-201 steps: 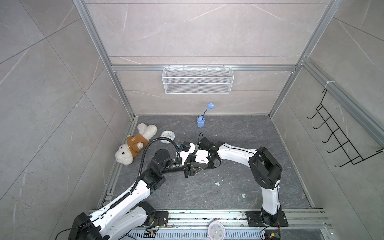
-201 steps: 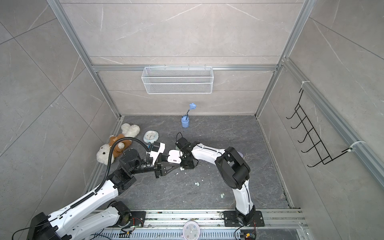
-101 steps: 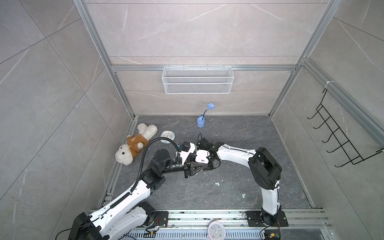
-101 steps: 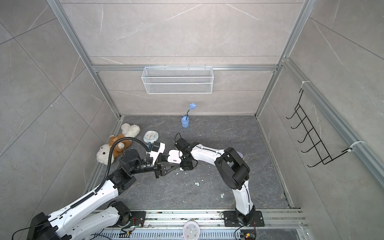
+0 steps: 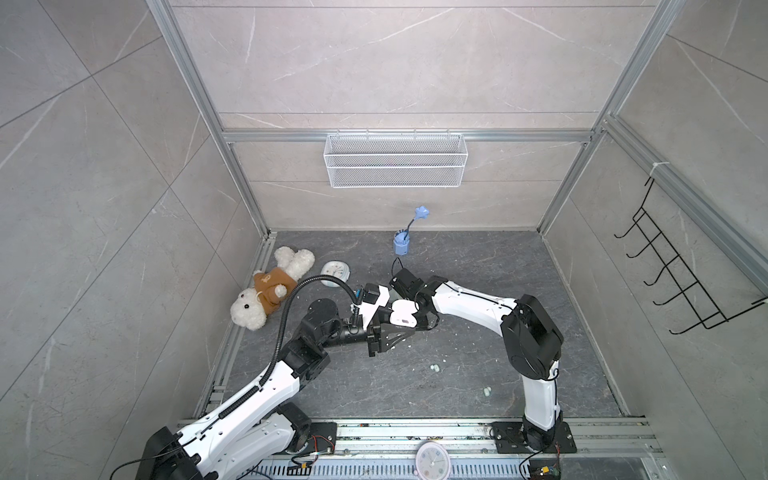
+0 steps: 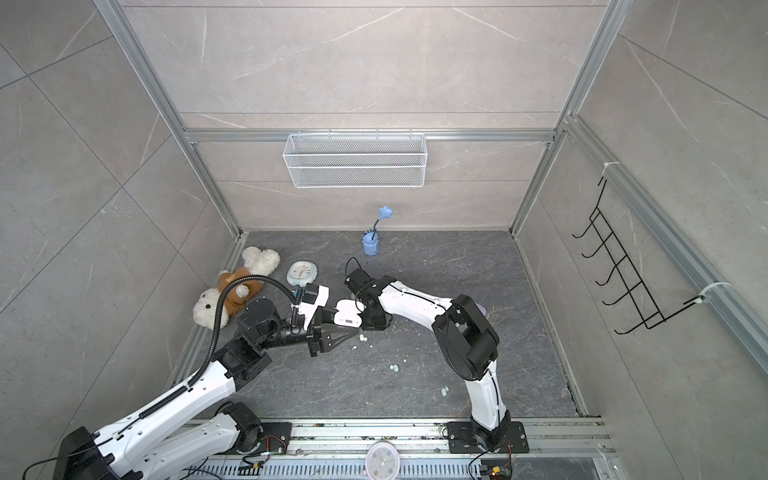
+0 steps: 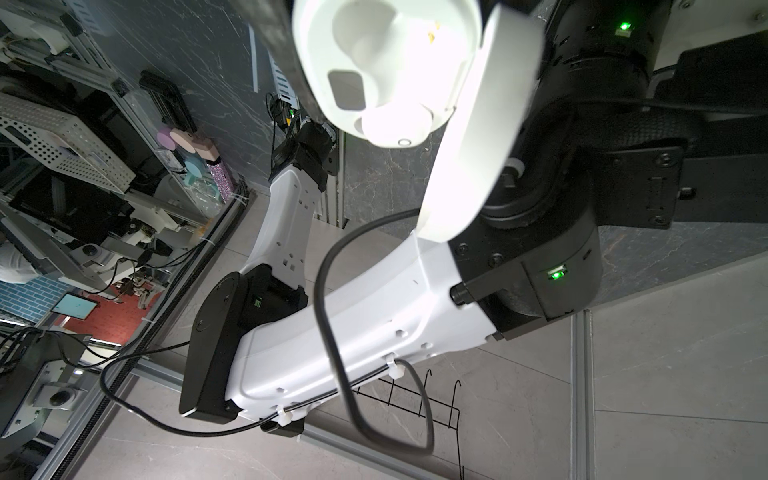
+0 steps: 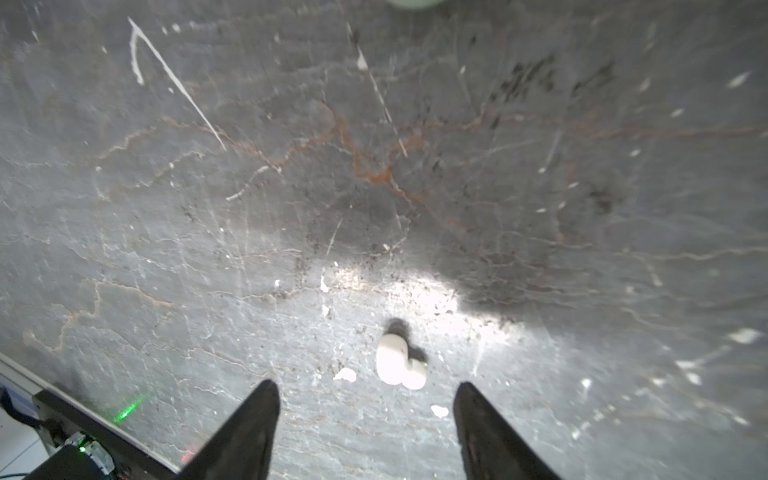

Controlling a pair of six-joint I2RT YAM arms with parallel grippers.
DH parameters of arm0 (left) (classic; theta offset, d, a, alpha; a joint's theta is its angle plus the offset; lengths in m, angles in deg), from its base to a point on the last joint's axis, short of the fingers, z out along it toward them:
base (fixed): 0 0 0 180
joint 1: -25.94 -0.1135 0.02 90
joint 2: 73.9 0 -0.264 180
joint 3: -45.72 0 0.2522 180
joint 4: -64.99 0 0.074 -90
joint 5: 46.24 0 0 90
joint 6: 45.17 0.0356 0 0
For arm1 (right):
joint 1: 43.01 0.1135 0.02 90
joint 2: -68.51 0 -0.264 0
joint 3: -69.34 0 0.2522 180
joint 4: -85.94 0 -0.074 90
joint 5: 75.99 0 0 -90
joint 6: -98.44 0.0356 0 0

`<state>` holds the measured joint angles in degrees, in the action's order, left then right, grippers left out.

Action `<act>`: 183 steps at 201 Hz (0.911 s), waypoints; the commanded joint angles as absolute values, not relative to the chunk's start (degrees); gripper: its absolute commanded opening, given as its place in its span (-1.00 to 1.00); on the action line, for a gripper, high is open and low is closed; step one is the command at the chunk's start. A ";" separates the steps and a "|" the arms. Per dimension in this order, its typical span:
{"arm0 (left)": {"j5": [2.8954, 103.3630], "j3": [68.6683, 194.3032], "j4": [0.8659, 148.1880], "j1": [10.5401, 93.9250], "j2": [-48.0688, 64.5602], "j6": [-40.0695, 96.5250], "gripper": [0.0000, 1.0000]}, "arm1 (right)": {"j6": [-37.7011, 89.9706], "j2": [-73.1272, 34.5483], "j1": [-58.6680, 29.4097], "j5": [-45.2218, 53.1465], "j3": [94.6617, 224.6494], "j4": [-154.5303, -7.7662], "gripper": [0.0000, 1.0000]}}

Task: Insert the wireless bluetooth earbuds into the charging case
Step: 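Close the right gripper on the second white earbud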

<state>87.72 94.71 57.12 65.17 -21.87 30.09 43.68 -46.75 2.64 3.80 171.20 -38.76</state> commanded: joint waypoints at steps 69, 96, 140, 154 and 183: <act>87.88 94.82 57.53 64.97 -26.06 30.90 -0.71 | 38.47 -55.73 5.76 12.31 183.57 -25.34 -0.08; 87.75 94.73 57.89 64.97 -26.26 31.21 -0.72 | 38.38 -56.80 6.05 12.35 184.11 -25.02 -0.21; 87.75 94.51 57.76 64.97 -26.52 30.97 -0.71 | 38.54 -57.75 6.39 12.63 184.09 -24.92 -0.34; 87.78 94.56 57.71 65.01 -26.44 31.02 -0.72 | 38.65 -57.92 6.52 12.48 184.09 -25.06 -0.35; 87.78 94.56 57.56 64.99 -26.29 31.02 -0.71 | 38.70 -58.30 6.74 12.45 184.26 -24.94 -0.39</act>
